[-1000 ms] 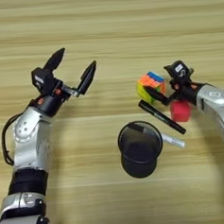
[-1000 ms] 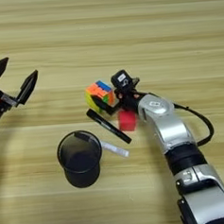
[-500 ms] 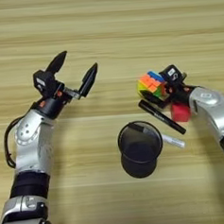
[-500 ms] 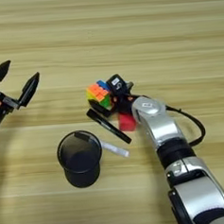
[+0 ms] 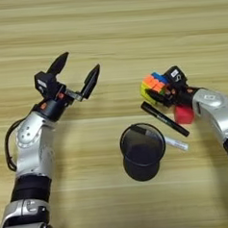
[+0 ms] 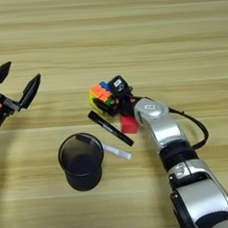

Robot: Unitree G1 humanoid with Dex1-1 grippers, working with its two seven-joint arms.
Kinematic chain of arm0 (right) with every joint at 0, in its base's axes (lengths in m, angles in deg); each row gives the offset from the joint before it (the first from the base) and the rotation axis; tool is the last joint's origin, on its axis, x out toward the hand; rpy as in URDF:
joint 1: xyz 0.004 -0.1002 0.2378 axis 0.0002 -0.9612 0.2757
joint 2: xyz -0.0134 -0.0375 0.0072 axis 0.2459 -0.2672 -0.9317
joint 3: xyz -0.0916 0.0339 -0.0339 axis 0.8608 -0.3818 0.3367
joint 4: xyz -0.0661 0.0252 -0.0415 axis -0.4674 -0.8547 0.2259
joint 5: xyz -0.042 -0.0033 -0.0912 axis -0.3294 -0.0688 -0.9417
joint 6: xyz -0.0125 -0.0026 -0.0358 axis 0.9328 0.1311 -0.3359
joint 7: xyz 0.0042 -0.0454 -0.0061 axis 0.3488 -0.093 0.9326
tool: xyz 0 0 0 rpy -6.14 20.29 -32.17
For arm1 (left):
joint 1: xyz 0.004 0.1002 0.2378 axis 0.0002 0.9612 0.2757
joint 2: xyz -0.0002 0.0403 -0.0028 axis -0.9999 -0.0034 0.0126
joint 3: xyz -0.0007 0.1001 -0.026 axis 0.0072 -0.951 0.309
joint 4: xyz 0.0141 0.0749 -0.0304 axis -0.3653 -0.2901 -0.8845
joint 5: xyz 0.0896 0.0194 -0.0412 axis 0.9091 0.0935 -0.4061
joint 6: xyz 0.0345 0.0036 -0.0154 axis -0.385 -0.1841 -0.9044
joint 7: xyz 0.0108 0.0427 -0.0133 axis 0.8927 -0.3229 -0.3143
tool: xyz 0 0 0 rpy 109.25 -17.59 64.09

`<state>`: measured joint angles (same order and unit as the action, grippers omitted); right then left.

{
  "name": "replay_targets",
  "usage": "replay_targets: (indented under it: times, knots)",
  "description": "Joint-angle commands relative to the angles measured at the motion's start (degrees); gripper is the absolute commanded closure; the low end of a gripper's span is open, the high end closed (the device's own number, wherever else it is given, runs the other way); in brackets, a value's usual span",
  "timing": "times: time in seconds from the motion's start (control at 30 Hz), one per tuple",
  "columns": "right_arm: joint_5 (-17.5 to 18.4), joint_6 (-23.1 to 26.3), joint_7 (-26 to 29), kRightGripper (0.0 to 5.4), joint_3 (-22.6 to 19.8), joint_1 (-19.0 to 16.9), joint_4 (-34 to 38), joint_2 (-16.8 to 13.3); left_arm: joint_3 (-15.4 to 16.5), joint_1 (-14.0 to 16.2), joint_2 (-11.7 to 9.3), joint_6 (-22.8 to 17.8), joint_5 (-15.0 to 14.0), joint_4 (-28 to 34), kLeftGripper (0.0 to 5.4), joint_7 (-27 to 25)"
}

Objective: Move the objects on the table

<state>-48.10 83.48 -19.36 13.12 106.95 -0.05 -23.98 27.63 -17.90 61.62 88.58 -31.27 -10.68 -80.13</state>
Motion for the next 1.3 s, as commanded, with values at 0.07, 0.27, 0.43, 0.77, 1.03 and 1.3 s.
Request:
replay_targets:
  times: [0.07,0.27,0.43,0.77,1.03,1.3]
  knots:
    - [-0.1,0.6,0.5,2.01,0.0,-0.7,3.3,0.1,0.0,0.2,-0.3,-0.1,1.2,0.2,0.00,0.2]
    - [0.3,1.6,1.3,2.01,-0.5,-1.9,11.4,-1.3,-0.3,0.0,-0.3,0.9,2.7,-1.1,0.00,0.4]
    - [1.8,3.9,3.3,2.01,-0.9,-3.5,19.8,-2.4,-0.9,-0.2,0.1,1.3,3.7,-1.5,0.00,0.3]
    - [8.0,7.9,10.4,2.01,-1.8,-6.6,33.4,-6.0,-2.5,1.6,0.3,-2.9,-1.2,3.7,0.00,-5.5]
    - [13.1,7.5,16.8,2.01,-2.9,-8.6,39.7,-10.2,-6.3,6.5,-1.6,-9.9,-6.4,13.4,0.00,-15.8]
    - [15.7,5.7,23.8,2.01,-1.9,-11.3,45.1,-14.0,-8.6,8.3,-3.0,-12.9,-6.5,17.5,0.00,-20.0]
